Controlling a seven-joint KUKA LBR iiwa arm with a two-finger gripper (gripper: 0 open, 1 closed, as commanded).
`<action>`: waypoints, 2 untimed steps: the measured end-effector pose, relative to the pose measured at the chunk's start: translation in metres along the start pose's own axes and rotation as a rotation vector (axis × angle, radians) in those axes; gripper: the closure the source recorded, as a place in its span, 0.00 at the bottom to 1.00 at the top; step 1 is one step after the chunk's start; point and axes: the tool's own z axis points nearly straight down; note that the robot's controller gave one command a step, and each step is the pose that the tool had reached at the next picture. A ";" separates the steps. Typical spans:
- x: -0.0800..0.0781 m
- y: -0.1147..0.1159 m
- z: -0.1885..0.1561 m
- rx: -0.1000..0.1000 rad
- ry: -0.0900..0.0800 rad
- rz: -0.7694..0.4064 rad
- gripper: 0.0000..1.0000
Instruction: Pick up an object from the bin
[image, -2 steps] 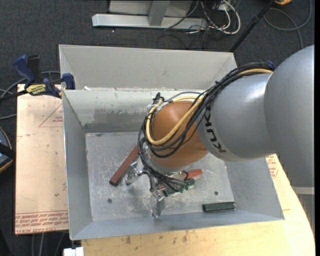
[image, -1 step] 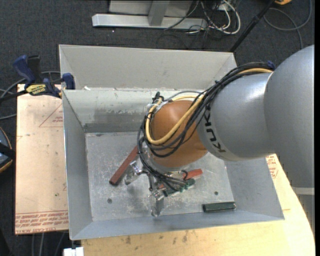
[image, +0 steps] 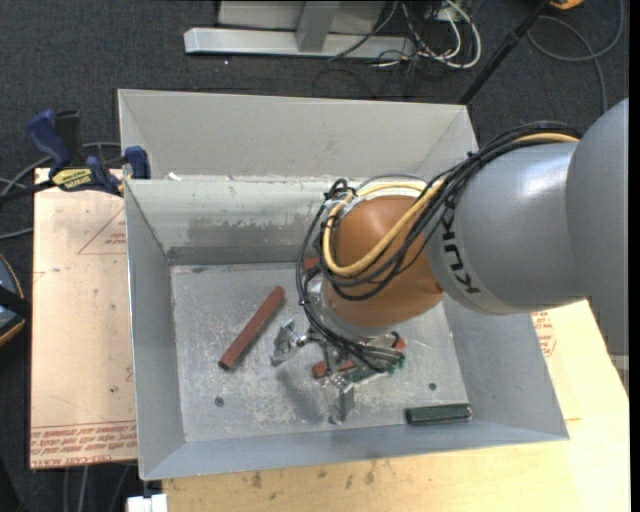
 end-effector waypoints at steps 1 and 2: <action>-0.002 -0.028 0.016 0.004 0.000 -0.225 0.00; -0.014 -0.045 0.022 0.001 0.000 -0.408 0.00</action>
Offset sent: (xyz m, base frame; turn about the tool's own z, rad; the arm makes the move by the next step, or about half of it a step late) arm 0.0578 -0.0355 -0.0247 -0.3315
